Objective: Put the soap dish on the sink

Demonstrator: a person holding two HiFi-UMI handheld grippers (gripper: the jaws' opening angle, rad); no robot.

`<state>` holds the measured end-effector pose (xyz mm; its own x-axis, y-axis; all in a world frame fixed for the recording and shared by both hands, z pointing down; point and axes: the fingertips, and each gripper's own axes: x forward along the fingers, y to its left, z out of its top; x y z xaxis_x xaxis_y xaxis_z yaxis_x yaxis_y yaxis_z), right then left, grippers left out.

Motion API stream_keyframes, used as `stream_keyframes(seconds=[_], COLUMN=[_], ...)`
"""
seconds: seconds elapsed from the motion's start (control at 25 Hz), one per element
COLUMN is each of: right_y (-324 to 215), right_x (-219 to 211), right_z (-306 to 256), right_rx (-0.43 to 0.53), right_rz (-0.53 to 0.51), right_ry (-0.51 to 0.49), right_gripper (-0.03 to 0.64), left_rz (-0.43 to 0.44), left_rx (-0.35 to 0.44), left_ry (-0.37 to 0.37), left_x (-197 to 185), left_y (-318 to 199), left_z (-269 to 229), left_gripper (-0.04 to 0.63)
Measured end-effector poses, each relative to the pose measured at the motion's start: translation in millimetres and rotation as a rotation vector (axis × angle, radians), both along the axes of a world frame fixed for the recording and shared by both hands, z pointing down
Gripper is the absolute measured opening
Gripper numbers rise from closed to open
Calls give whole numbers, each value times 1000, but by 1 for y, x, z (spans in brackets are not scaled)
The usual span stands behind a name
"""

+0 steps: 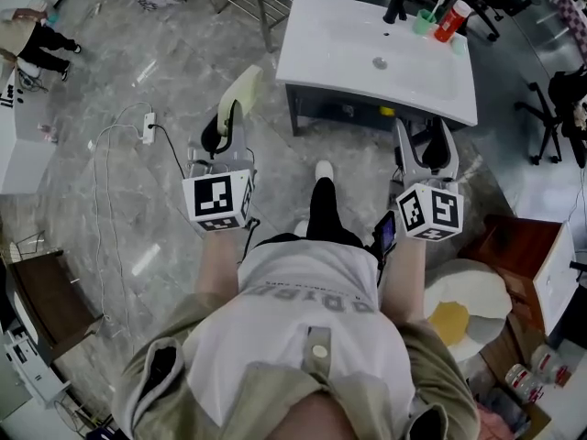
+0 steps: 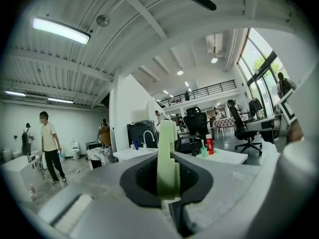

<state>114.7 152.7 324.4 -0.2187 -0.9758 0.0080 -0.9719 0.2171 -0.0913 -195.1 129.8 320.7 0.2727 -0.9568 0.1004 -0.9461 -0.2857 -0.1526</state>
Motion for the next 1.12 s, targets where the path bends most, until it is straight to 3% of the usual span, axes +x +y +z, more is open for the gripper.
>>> stream_keyframes(seconds=[0.52,1.12], right_y=[-113,-215], right_x=[20,49], right_z=[-14,-24], right_rx=[10,37], right_rz=[-13,-57], right_ry=[4,1], right_gripper=[314,314], left_rz=[42,48], left_rx=[14,26], left_ry=[1,7], left_x=[38,80], left_y=[-119,-219], left_z=[-15,-21], left_gripper=[18,18])
